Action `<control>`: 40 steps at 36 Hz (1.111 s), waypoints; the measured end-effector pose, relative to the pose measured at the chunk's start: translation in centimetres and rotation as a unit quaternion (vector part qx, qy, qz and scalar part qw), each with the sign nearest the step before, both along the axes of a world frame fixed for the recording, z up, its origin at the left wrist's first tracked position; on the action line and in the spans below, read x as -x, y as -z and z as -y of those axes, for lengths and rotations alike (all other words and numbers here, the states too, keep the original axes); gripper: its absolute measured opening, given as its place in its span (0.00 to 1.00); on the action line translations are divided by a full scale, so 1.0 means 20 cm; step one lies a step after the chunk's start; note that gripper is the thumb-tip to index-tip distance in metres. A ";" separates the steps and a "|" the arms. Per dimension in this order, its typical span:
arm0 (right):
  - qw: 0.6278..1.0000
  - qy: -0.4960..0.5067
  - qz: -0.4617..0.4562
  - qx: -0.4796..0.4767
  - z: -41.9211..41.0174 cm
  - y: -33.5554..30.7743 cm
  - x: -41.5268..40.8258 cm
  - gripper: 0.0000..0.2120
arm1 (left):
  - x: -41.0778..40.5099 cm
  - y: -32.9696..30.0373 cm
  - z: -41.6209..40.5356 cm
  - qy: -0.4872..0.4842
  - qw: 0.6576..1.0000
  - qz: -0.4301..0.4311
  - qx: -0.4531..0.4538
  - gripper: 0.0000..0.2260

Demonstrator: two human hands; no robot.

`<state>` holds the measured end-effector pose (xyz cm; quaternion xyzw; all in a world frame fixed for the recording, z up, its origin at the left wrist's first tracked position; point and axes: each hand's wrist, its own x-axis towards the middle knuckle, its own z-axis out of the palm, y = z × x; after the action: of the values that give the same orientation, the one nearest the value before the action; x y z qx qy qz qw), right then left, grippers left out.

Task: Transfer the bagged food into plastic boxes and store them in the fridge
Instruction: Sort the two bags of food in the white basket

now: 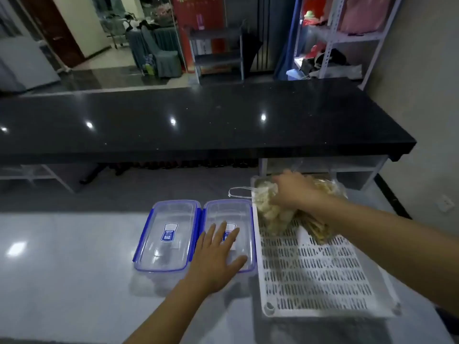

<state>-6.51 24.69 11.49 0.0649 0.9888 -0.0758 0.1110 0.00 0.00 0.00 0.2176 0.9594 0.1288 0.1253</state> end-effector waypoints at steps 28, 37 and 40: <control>0.973 -0.048 -0.090 0.209 -0.24 0.05 -0.12 0.06 | 0.22 -0.52 -0.06 -0.051 0.972 -0.013 -0.230 0.10; 0.962 -0.053 -0.097 0.249 -0.24 -0.08 -0.49 0.13 | 0.15 -0.56 -0.28 0.124 0.959 0.033 -0.254 0.13; 0.961 -0.032 -0.108 0.254 -0.24 -0.07 -0.62 0.12 | 0.08 -0.47 -0.36 0.163 0.952 0.062 -0.253 0.14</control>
<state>5.91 29.45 12.85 -0.0055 0.9447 -0.3273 0.0192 -1.57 7.16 9.46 0.3871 0.8374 0.3579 0.1444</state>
